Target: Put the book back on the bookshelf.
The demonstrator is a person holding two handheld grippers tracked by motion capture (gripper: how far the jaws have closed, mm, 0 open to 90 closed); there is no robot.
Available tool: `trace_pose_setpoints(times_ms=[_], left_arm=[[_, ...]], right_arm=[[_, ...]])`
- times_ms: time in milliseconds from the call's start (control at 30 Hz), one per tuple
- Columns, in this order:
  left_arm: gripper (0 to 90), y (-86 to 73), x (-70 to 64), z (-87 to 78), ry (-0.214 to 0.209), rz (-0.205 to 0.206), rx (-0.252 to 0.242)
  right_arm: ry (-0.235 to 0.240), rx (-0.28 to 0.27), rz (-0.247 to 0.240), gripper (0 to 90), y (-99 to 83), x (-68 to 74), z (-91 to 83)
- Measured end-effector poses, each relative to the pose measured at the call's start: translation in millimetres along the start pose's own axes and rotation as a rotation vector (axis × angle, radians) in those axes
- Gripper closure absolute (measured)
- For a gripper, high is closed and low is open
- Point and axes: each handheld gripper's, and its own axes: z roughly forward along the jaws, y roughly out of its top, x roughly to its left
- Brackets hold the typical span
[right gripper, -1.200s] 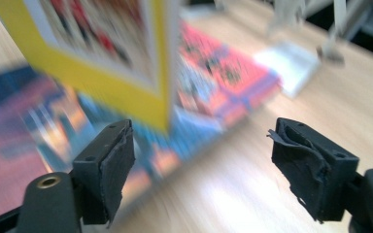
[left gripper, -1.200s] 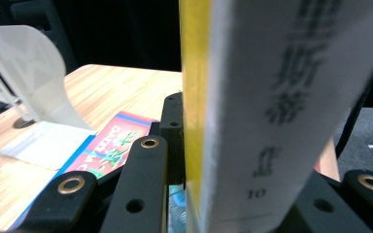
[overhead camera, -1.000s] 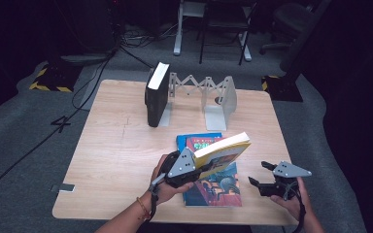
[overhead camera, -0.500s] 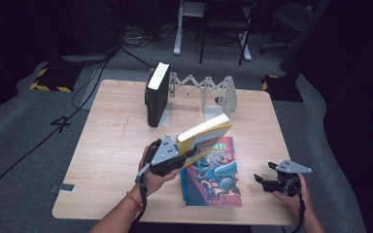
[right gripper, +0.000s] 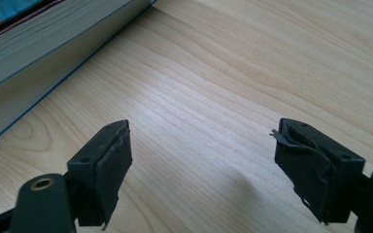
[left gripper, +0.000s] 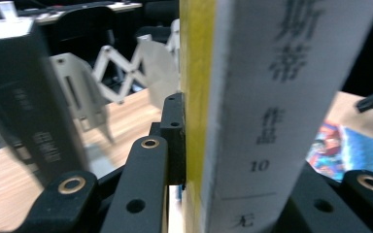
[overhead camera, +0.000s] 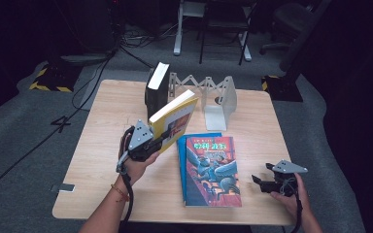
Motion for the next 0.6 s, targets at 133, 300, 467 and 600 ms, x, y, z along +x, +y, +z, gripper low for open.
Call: trace_pose_setpoints(times_ms=[133, 300, 467, 600], left_arm=[[75.1, -4.5, 7.8, 1.7, 0.050, -0.023, 0.007], [75.1, -11.4, 14.2, 11.6, 0.131, -0.029, 0.036], [75.1, -16.0, 23.2, 20.4, 0.199, -0.076, 0.051], [75.1, -20.4, 31.3, 29.0, 0.233, -0.123, 0.060]], right_arm=[[0.005, 0.008, 0.002, 21.4, -1.1, -0.5, 1.9], [0.017, 0.015, 0.002, 20.7, -1.8, -1.0, 5.5], [0.024, 0.038, -0.019, 20.8, -2.7, 2.9, 9.0], [0.036, 0.045, -0.028, 20.8, -2.2, 5.3, 11.2]])
